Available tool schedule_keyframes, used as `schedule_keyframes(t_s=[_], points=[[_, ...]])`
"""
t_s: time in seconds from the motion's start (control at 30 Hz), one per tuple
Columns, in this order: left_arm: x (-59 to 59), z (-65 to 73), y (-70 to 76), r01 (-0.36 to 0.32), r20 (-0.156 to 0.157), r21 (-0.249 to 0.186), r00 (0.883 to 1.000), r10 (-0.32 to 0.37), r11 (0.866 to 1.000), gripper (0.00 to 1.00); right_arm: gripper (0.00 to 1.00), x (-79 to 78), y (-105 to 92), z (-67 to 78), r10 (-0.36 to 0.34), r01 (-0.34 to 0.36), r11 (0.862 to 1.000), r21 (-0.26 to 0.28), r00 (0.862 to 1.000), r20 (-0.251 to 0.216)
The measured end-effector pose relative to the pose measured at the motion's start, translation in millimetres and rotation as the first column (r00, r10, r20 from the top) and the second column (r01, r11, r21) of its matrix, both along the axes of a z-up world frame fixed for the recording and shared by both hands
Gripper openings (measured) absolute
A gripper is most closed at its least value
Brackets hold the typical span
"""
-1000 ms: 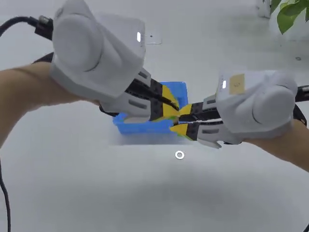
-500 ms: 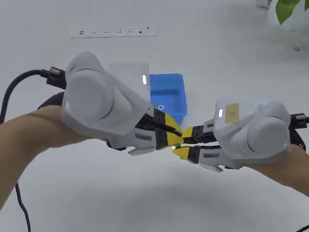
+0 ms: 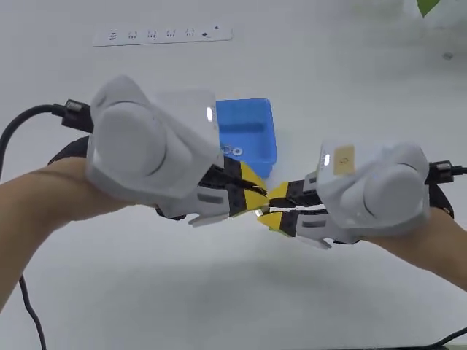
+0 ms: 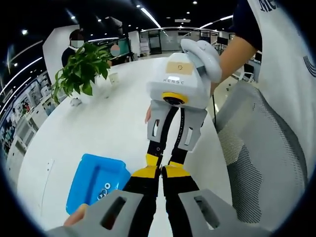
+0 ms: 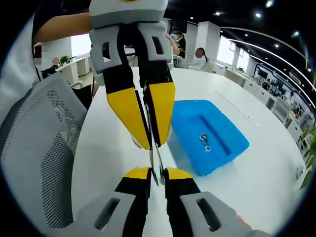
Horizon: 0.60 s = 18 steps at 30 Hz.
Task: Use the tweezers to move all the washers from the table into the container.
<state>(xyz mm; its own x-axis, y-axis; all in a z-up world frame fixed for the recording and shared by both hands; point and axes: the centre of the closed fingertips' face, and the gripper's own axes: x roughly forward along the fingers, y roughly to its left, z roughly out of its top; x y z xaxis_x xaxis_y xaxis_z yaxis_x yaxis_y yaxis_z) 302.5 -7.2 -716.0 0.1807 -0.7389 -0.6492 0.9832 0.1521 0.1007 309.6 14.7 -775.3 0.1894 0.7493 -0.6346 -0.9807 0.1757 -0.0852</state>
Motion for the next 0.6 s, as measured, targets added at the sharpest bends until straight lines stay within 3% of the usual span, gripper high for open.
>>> schedule_keyframes(t_s=[0.37,0.6], points=[[3.8,-9.6,4.6,-0.001,-0.012,0.039,1.000,0.001,0.999,0.07,0.13,2.9,5.5,-9.1,-0.004,0.004,1.000,0.008,1.000,-0.025],[4.7,-10.9,2.6,0.004,-0.017,0.039,1.000,-0.003,0.999,0.07,0.13,3.9,4.5,-10.6,-0.008,0.009,1.000,0.018,0.999,-0.033]])
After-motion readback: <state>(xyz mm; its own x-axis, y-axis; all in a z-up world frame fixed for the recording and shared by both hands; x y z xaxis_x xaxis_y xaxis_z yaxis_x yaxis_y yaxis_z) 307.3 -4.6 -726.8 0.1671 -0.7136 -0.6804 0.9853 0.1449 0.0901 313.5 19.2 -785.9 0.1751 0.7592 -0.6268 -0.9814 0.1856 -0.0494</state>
